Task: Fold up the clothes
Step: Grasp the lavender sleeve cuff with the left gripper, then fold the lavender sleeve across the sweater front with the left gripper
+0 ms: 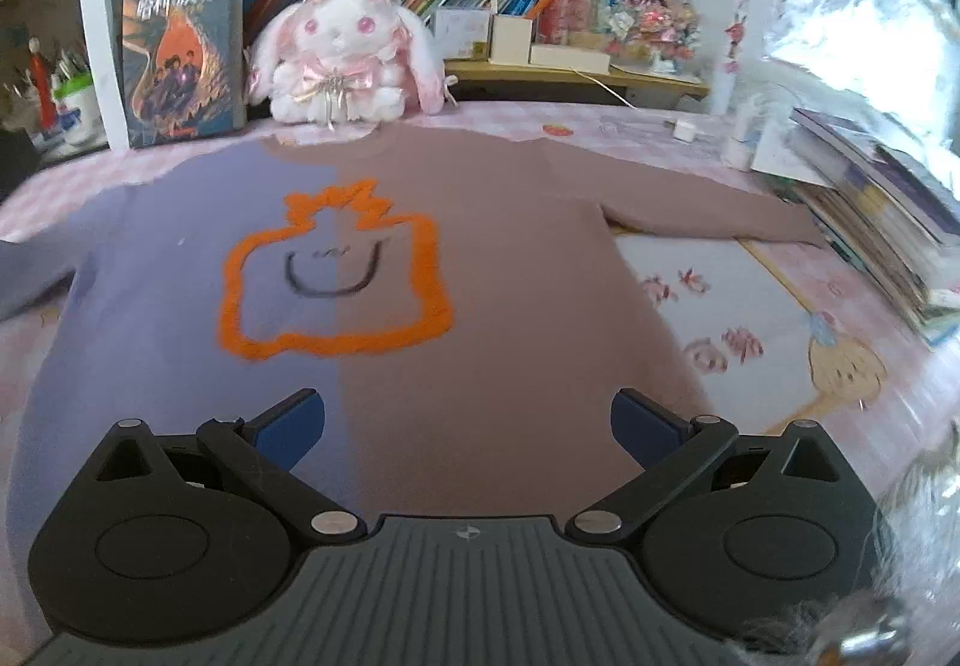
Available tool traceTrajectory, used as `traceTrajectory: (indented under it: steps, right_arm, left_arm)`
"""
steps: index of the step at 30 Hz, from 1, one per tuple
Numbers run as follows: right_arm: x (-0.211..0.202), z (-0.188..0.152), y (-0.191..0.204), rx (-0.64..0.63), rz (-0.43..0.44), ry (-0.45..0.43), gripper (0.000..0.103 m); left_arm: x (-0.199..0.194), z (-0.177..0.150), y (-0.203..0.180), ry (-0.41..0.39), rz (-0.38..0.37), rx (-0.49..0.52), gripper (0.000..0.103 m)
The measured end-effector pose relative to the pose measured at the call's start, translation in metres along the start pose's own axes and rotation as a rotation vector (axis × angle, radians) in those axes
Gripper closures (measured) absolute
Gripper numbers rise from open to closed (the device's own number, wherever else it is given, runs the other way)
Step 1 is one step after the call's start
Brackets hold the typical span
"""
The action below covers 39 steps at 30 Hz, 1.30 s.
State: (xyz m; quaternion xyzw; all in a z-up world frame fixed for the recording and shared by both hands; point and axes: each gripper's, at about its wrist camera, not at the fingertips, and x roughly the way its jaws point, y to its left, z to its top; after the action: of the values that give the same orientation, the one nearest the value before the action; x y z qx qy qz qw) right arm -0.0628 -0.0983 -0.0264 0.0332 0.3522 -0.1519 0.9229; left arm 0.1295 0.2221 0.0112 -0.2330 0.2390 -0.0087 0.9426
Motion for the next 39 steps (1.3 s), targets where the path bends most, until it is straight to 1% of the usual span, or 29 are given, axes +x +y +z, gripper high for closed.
traceTrajectory:
  steps: [3, 8, 11, 17, 21, 25, 33, 39]
  right_arm:
    - [0.008, 0.011, -0.035, -0.020, 0.051, -0.012, 0.000]
    - [0.024, 0.023, -0.093, -0.002, 0.095, -0.014, 0.000]
    - [0.034, 0.029, -0.122, 0.000, 0.117, -0.009, 0.000]
    - [0.045, 0.035, -0.156, -0.024, 0.160, -0.013, 0.000]
    - [0.053, 0.041, -0.175, -0.014, 0.164, -0.017, 0.000]
    - [0.059, 0.044, -0.185, -0.018, 0.179, -0.009, 0.000]
    - [0.065, 0.045, -0.195, -0.019, 0.197, 0.007, 0.000]
    - [0.066, 0.043, -0.202, -0.015, 0.184, 0.019, 0.000]
  left_arm:
    - [-0.006, -0.008, -0.060, -0.035, -0.040, 0.084, 0.100]
    - [-0.002, -0.029, -0.144, -0.039, -0.082, 0.173, 0.100]
    - [0.009, -0.044, -0.180, -0.038, -0.093, 0.210, 0.100]
    - [0.030, -0.069, -0.236, -0.015, -0.106, 0.249, 0.100]
    - [0.037, -0.083, -0.260, 0.006, -0.106, 0.264, 0.100]
    - [0.040, -0.100, -0.277, 0.026, -0.102, 0.294, 0.100]
    - [0.046, -0.126, -0.298, 0.060, -0.092, 0.347, 0.100]
    - [0.059, -0.147, -0.309, 0.112, -0.089, 0.391, 0.100]
